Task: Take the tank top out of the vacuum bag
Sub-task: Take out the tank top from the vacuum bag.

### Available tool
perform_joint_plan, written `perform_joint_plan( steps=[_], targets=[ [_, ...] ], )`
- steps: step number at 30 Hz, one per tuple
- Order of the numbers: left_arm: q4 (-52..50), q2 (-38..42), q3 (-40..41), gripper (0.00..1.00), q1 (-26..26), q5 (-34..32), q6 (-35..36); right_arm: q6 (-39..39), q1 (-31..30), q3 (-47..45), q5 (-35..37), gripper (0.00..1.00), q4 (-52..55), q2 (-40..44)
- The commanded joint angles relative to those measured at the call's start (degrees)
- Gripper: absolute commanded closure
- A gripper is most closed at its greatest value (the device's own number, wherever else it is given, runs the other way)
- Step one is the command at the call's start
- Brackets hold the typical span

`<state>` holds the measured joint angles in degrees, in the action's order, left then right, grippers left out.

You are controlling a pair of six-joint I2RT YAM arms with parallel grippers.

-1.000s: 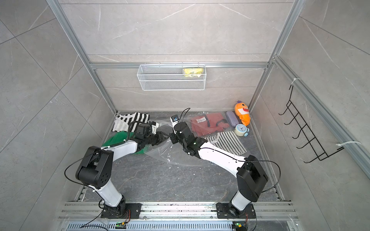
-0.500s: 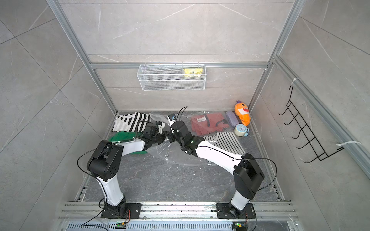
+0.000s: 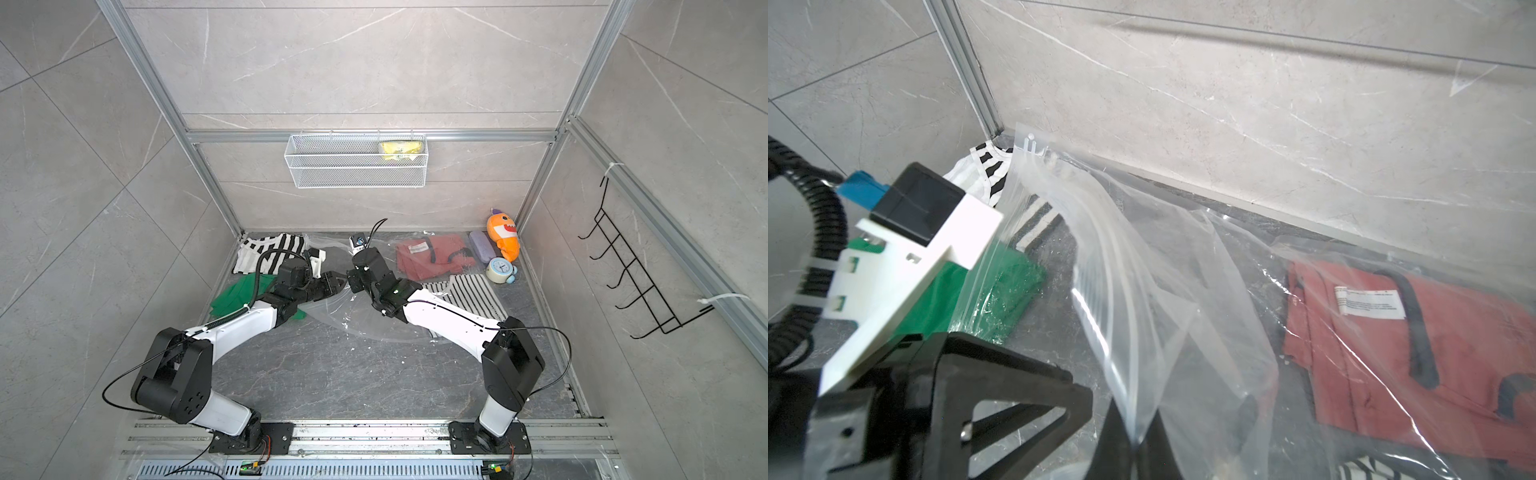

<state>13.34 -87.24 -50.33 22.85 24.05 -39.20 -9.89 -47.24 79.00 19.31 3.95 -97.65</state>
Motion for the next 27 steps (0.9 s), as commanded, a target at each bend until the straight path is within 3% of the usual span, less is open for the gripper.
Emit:
perform_joint_plan(
  steps=[1,10,16,27],
  targets=[
    [3.3,1.0,2.3,0.64,0.3,0.6,0.9,-1.2,-0.3,2.2,1.3,1.0,0.5,-1.0],
    [4.6,-9.3,-2.1,0.7,1.3,6.9,0.4,-0.7,-0.3,3.9,1.3,1.0,1.5,-1.6],
    [4.9,-16.9,-7.8,0.69,2.0,11.1,1.1,1.1,-0.3,2.9,-4.4,1.0,-0.7,-0.7],
    [10.8,-31.1,-19.2,0.58,4.2,11.6,-8.0,1.7,-0.5,-2.3,-7.3,1.0,-5.2,3.6]
  ],
)
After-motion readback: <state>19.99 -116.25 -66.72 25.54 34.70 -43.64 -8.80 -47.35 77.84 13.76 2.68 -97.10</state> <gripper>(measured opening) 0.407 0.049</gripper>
